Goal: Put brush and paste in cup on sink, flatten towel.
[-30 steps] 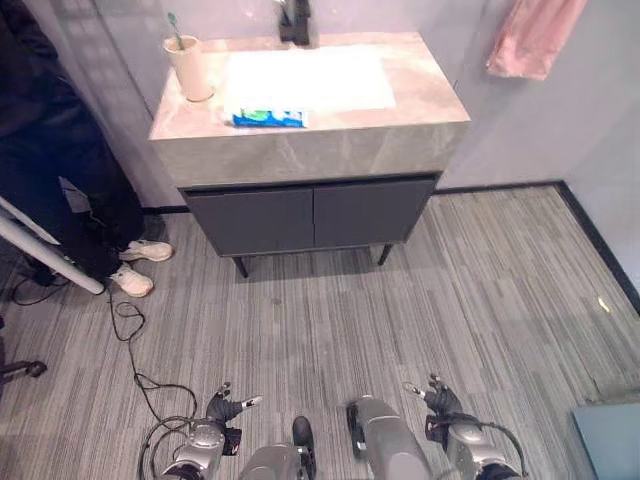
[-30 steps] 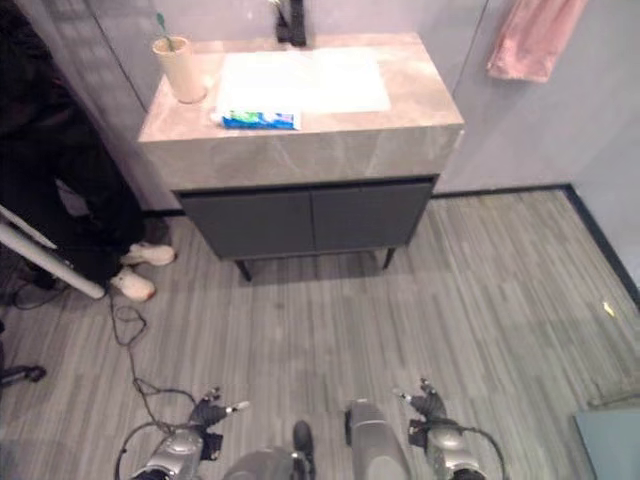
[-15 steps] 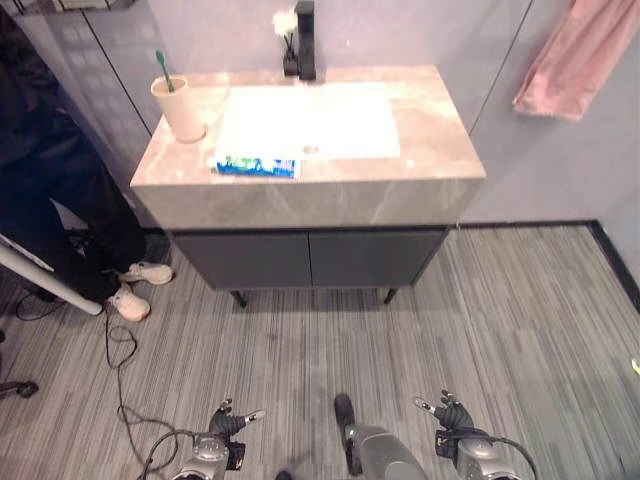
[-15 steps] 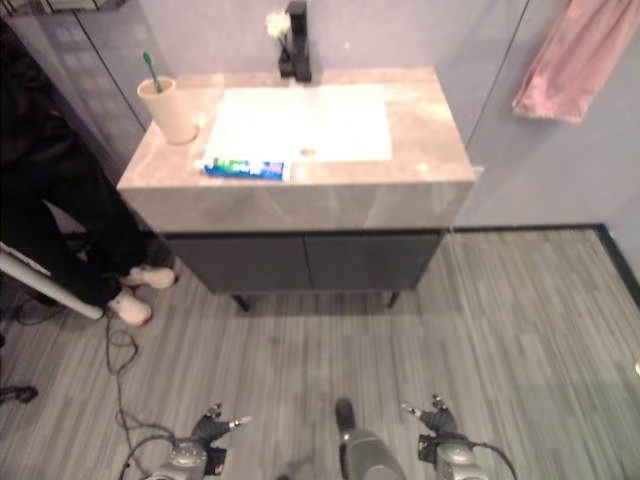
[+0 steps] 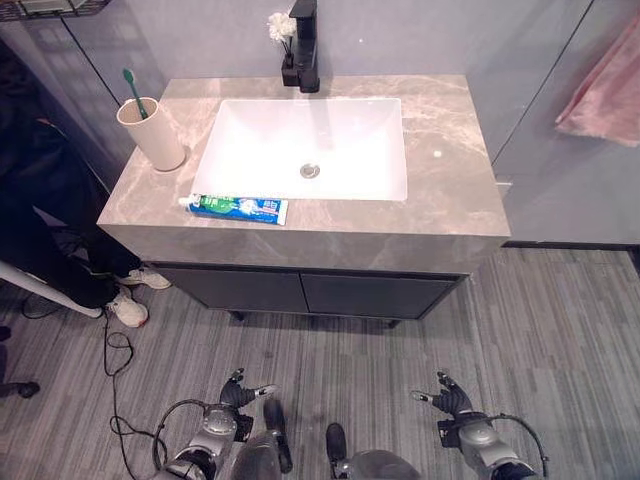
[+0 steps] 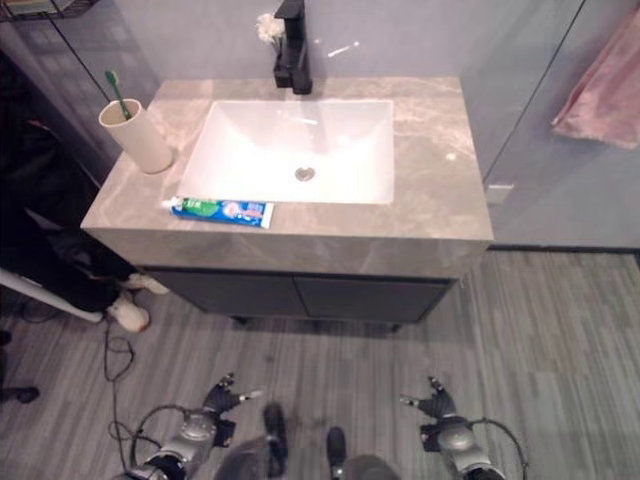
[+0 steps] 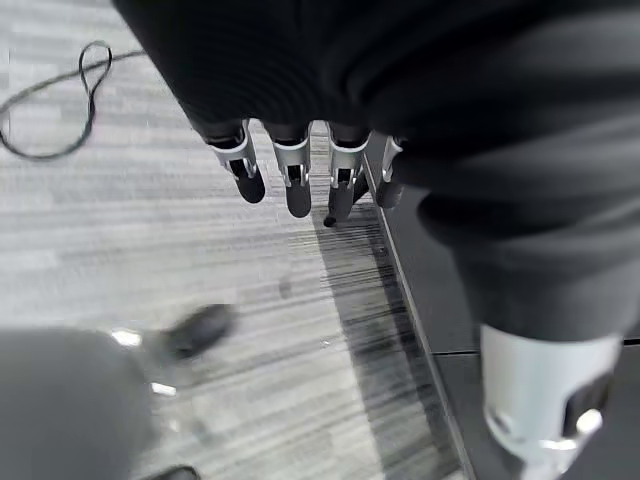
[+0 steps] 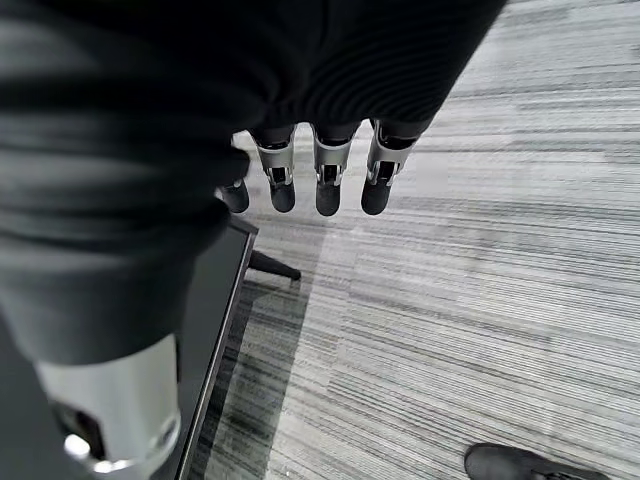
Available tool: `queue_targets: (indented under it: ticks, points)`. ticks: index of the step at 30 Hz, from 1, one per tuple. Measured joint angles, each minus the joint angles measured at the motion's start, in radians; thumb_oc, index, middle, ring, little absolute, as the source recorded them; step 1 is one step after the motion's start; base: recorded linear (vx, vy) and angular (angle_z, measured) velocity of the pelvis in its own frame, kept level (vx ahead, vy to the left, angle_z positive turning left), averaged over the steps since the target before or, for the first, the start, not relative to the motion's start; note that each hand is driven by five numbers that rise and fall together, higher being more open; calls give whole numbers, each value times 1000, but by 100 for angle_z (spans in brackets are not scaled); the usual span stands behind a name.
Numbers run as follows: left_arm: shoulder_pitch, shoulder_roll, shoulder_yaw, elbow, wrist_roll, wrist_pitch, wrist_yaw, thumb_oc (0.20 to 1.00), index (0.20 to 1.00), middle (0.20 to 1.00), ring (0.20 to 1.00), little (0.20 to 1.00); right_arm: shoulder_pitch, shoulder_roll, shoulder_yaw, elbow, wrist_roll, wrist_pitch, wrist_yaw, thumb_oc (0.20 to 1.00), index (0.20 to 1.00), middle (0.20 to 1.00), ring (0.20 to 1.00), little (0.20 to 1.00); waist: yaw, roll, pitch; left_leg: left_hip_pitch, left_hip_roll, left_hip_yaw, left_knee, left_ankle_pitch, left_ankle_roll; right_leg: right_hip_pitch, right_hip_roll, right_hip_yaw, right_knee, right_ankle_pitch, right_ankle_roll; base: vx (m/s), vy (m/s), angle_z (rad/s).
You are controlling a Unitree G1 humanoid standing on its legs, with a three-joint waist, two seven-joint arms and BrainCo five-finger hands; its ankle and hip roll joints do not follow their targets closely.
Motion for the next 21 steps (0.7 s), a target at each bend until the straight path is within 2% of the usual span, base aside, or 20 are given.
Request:
queue_targets:
  ticks: [2,3,6,8,9,10,11,12,13,14,15,17,18,21]
  points:
    - [-1,8,29,13,0,-1,3,1000,1000,1000,1000,1000,-7,4,1,8,-19,0,0,1000,1000,1000,1000,1000,4,-4,13,-3,3,-31,-7,27,4,22,4,27,0,-7,12,260,179,-55]
    - [6,9,40,30,0,0,6,1000,1000,1000,1000,1000,-9,4,1,15,-36,1,1,1000,1000,1000,1000,1000,12,-8,16,23,-4,-54,-3,33,10,42,-1,71,0,-14,22,232,201,-81]
    - [17,1,38,48,7,1,6,1000,1000,1000,1000,1000,9,-9,-3,15,-38,1,0,1000,1000,1000,1000,1000,17,-4,15,81,-39,-17,58,21,38,91,-26,105,0,-44,56,200,247,-61]
    - [0,1,35,48,7,0,6,1000,1000,1000,1000,1000,27,-12,-6,16,-37,1,0,1000,1000,1000,1000,1000,-2,5,9,95,-67,-4,85,-3,75,101,-46,113,3,-74,68,148,263,-11]
    - [-2,0,28,48,7,0,6,1000,1000,1000,1000,1000,31,-11,-15,16,-37,1,0,1000,1000,1000,1000,1000,-6,18,9,107,-68,8,78,-9,85,101,-47,121,12,-88,69,117,242,-8]
    - [-10,0,27,46,7,0,6,1000,1000,1000,1000,1000,35,-2,-30,19,-36,2,-1,1000,1000,1000,1000,1000,-8,25,11,126,-82,13,64,-17,130,98,-59,126,33,-108,80,71,151,-13]
    - [-13,2,27,34,7,-1,7,1000,1000,1000,1000,1000,42,3,-31,17,-35,2,1,1000,1000,1000,1000,1000,-4,29,13,142,-95,22,53,-15,149,80,-70,125,78,-122,97,153,321,-16]
    - [-7,7,26,10,7,-5,10,1000,1000,1000,1000,1000,58,15,-29,17,-34,2,2,1000,1000,1000,1000,1000,4,36,12,164,-115,31,45,-27,169,30,-91,126,202,-192,128,109,238,-12]
    - [0,13,25,-15,7,-4,12,1000,1000,1000,1000,1000,51,20,-29,12,-32,2,3,1000,1000,1000,1000,1000,11,35,11,165,-134,34,52,-44,187,12,-111,125,227,-196,125,141,338,-10]
    - [13,23,19,-48,7,-5,13,1000,1000,1000,1000,1000,58,22,-29,4,-32,2,4,1000,1000,1000,1000,1000,14,33,11,168,-146,40,48,-58,190,-8,-125,128,284,-221,145,43,151,-16]
    - [19,33,17,-63,7,-11,13,1000,1000,1000,1000,1000,53,19,-28,-28,-32,3,4,1000,1000,1000,1000,1000,28,39,11,171,-162,47,30,-58,202,-82,-139,116,399,-249,160,68,212,-15]
    - [34,62,19,-72,7,-11,13,1000,1000,1000,1000,1000,58,19,-20,-105,-35,3,8,1000,1000,1000,1000,1000,26,41,12,172,-172,53,13,-53,222,-178,-157,96,521,-254,166,82,123,-15]
    - [78,84,18,-82,10,-11,11,1000,1000,1000,1000,1000,57,17,-18,-141,-47,2,15,1000,1000,1000,1000,1000,28,41,12,199,-170,60,-20,-47,224,-220,-161,49,518,-254,168,119,60,-8]
    - [136,94,15,-87,40,-11,5,1000,1000,1000,1000,1000,58,11,-21,-132,-67,2,21,1000,1000,1000,1000,1000,30,26,7,244,-166,46,-50,-55,209,-273,-147,42,378,-205,180,228,-119,5]
